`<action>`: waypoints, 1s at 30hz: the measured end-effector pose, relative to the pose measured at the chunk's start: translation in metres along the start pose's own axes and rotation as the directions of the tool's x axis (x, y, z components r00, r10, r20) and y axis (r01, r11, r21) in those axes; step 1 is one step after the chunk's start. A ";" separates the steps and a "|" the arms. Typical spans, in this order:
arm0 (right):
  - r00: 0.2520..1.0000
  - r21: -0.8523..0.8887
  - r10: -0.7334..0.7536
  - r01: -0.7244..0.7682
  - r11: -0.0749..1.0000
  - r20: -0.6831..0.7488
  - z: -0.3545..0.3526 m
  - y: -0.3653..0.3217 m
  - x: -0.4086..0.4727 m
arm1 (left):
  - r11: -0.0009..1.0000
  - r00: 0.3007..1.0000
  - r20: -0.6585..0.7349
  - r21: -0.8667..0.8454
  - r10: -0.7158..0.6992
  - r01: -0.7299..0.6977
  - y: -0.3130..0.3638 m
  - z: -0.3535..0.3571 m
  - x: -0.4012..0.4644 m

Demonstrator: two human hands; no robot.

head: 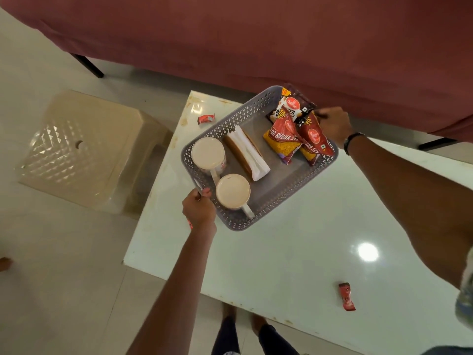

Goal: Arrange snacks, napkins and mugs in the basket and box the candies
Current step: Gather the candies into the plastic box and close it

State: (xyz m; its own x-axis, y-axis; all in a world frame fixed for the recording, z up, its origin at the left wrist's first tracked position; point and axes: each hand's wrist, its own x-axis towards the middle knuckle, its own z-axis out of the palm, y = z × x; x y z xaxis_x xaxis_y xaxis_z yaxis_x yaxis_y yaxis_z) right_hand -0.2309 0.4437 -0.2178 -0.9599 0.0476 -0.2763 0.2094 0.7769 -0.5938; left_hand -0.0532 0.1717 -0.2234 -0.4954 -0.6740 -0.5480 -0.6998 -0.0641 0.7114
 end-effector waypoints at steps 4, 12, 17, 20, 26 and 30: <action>0.999 -0.039 0.014 -0.016 0.999 -0.044 -0.001 0.010 -0.012 | 1.000 1.000 0.027 -0.025 0.002 -0.001 0.005 -0.003 0.004; 0.970 0.040 0.134 -0.129 0.991 -0.203 -0.028 0.044 -0.097 | 0.977 0.969 0.151 0.059 0.196 -0.207 0.023 -0.008 -0.016; 0.911 0.209 0.324 -0.276 0.938 -0.253 -0.052 0.065 -0.171 | 0.935 0.920 0.302 0.171 0.250 -0.310 0.040 0.003 -0.035; 0.859 0.240 0.419 -0.358 0.903 -0.294 -0.057 0.085 -0.211 | 0.919 0.881 0.406 0.193 0.245 -0.344 0.043 0.015 -0.052; 0.756 0.342 0.565 -0.462 0.818 -0.329 -0.059 0.129 -0.268 | 0.895 0.826 0.521 0.233 0.216 -0.381 0.030 0.047 -0.084; 0.725 0.370 0.608 -0.495 0.787 -0.323 -0.055 0.151 -0.285 | 0.884 0.826 0.528 0.268 0.197 -0.383 0.013 0.066 -0.094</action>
State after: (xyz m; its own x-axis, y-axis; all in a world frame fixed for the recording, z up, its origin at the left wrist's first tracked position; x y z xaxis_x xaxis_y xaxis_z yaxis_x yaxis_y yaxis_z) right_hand 0.0636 0.5823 -0.1870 -0.6291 0.7097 -0.3170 0.7084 0.3555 -0.6098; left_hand -0.0499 0.2826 -0.1921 -0.8189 -0.1807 -0.5447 -0.5673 0.3985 0.7207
